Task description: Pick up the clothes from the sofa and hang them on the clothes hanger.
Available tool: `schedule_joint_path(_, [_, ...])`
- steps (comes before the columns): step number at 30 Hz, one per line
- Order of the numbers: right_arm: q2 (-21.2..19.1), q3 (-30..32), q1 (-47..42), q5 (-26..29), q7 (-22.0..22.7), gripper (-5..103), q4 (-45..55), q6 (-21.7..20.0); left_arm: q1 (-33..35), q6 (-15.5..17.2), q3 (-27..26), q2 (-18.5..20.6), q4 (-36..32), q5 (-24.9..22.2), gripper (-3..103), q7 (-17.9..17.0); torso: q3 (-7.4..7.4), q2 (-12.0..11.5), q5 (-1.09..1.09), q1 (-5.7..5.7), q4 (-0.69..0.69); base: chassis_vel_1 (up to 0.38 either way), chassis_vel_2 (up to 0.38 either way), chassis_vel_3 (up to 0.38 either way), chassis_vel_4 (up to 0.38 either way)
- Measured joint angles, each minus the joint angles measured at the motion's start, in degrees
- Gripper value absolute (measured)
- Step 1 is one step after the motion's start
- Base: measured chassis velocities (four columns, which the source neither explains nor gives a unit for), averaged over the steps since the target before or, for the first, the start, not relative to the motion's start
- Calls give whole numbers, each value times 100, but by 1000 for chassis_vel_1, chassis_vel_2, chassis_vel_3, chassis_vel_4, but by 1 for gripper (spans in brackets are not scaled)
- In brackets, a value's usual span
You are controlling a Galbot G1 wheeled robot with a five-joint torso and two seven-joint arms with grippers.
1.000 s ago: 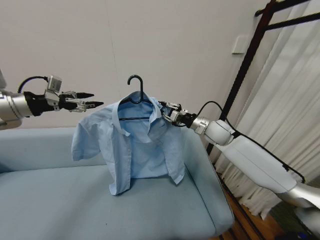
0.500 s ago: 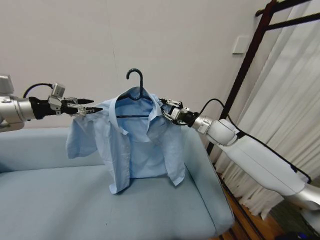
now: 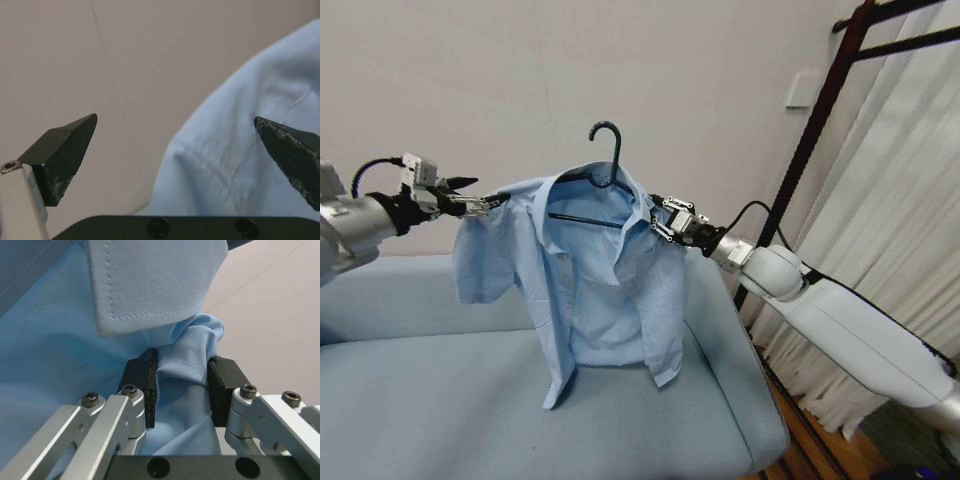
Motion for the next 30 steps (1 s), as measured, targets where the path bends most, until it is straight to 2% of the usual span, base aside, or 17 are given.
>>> schedule_joint_path(3, [-16, -80, 276, 126, 1, 25, -95, -111, 116, -186, 59, -882, -93, 660, 100, -72, 1, 0, -6, 1, 4, 0, 0, 0, 0])
schedule_joint_path(4, [-12, -128, 381, 154, 0, 25, -117, -160, 118, -230, 89, -1142, -76, 797, 100, 41, 1, 0, -4, 1, 7, 0, 0, 0, 0])
schedule_joint_path(6, [-9, -161, 440, 162, -5, 25, -122, -191, 100, -237, 107, -1286, -48, 837, 100, 138, 1, 0, -4, 0, 7, 0, 0, 0, 0])
schedule_joint_path(9, [7, -260, 571, 164, -35, 25, -135, -277, -72, -207, 168, -1547, 122, 641, 100, 629, 1, 0, -4, 0, 4, 0, 0, 0, 0])
schedule_joint_path(10, [37, -303, 608, 162, -49, 25, -167, -295, -143, -179, 198, -1554, 197, 495, 100, 804, 1, 0, -2, 0, 2, 0, 0, 0, 0])
schedule_joint_path(11, [37, -303, 608, 162, -49, 25, -167, -295, -143, -179, 198, -1554, 197, 495, 100, 804, 1, 0, -2, 0, 2, 0, 0, 0, 0])
schedule_joint_path(12, [132, -379, 669, 136, -102, 25, -283, -308, -257, -169, 252, -1497, 331, 299, 100, 1083, 1, 0, -1, 0, 1, 0, 0, 0, 0])
schedule_joint_path(13, [186, -419, 700, 101, -140, 25, -386, -308, -420, -169, 365, -1424, 473, 222, 100, 1216, 1, 0, 0, 0, 5, 0, 0, 0, 0])
schedule_joint_path(14, [241, -473, 760, 64, -181, 25, -503, -293, -587, -169, 474, -1353, 613, 183, 100, 1299, 2, 0, -1, 0, 3, 0, 0, 0, 0])
schedule_joint_path(15, [301, -531, 830, 34, -224, 25, -621, -258, -843, -170, 671, -1265, 781, 128, 100, 1330, 2, 0, -1, 1, 8, 0, 0, 0, 0])
schedule_joint_path(16, [301, -531, 830, 34, -224, 25, -621, -258, -843, -170, 671, -1265, 781, 128, 100, 1330, 2, 0, -1, 1, 8, 0, 0, 0, 0])
schedule_joint_path(18, [347, -634, 947, 39, -263, 25, -743, -210, -1398, -162, 1182, -1163, 1007, -21, 100, 1336, 2, 0, -3, 1, 7, 0, 0, 0, 0])
schedule_joint_path(24, [523, -741, 1224, 127, -398, 25, -1110, -118, -2631, 129, 2177, -1022, 1254, -197, 100, 1189, 2, -1, 0, 1, 0, 0, 0, 0, 0])
schedule_joint_path(27, [592, -729, 1268, 202, -399, 25, -1180, -127, -2726, 254, 2245, -1018, 1221, -146, 100, 966, 2, 0, -1, 1, 2, 0, 0, 0, 0])
schedule_joint_path(30, [689, -684, 1280, 238, -421, 25, -1489, -71, -2379, 297, 2030, -1007, 1031, 229, 100, 609, 2, 0, -4, 1, 6, 0, 0, 0, 0])
